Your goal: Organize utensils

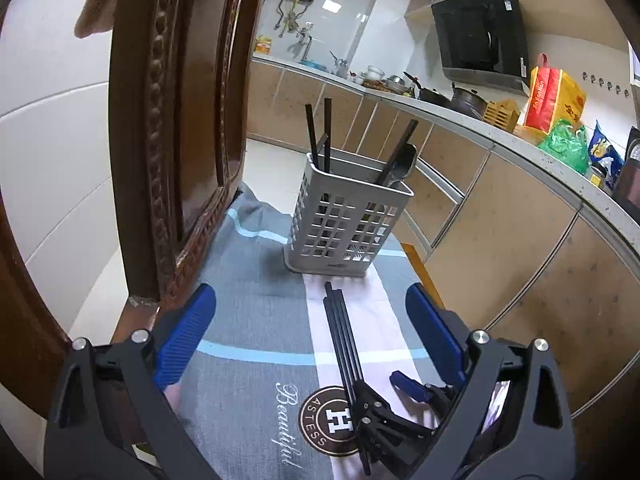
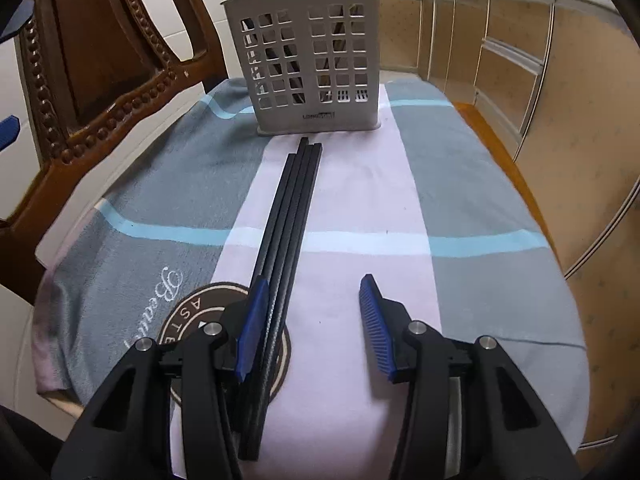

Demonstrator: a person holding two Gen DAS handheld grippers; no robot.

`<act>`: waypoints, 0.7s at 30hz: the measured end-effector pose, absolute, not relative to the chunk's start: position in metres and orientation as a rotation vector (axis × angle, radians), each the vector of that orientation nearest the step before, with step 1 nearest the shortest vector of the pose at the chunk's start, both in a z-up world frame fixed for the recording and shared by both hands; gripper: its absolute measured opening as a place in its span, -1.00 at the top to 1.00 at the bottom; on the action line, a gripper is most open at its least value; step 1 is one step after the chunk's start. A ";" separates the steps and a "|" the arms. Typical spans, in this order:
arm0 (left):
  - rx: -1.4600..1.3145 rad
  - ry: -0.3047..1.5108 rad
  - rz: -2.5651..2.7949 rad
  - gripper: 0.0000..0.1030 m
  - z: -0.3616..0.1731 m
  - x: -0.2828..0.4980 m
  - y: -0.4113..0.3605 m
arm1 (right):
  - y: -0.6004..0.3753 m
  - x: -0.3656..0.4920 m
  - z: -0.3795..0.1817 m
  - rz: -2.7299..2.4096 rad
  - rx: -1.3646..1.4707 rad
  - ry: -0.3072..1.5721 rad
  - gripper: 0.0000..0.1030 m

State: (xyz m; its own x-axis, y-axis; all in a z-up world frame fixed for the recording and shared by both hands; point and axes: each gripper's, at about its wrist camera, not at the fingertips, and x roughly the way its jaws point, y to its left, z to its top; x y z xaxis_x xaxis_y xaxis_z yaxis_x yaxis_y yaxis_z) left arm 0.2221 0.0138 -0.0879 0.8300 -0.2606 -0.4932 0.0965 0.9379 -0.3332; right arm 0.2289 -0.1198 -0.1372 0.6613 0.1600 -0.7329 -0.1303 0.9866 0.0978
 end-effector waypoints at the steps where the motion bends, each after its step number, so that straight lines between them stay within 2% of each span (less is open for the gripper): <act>1: -0.298 0.565 -0.193 -0.84 -0.088 0.222 0.013 | -0.119 0.230 -0.137 0.154 0.036 0.833 0.09; 12: -0.318 0.585 -0.208 -0.84 -0.090 0.226 0.016 | -0.102 0.249 -0.141 0.068 -0.106 0.810 0.04; 13: -0.320 0.589 -0.209 -0.84 -0.091 0.226 0.016 | -0.104 0.250 -0.141 0.070 -0.085 0.813 0.13; 15: -0.323 0.596 -0.210 -0.84 -0.092 0.227 0.015 | -0.111 0.248 -0.142 0.046 -0.047 0.820 0.59; 16: -0.321 0.600 -0.209 -0.85 -0.092 0.227 0.015 | -0.121 0.244 -0.143 0.023 -0.001 0.819 0.67; 21: -0.318 0.633 -0.204 -0.85 -0.098 0.229 0.011 | -0.155 0.218 -0.146 -0.026 0.106 0.802 0.71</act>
State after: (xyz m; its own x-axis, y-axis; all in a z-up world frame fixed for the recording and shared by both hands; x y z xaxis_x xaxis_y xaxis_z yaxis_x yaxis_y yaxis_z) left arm 0.2285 0.0112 -0.0977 0.7883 -0.2827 -0.5465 0.0901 0.9317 -0.3519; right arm 0.2182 -0.1553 -0.1456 0.6952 0.0172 -0.7186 0.0632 0.9944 0.0849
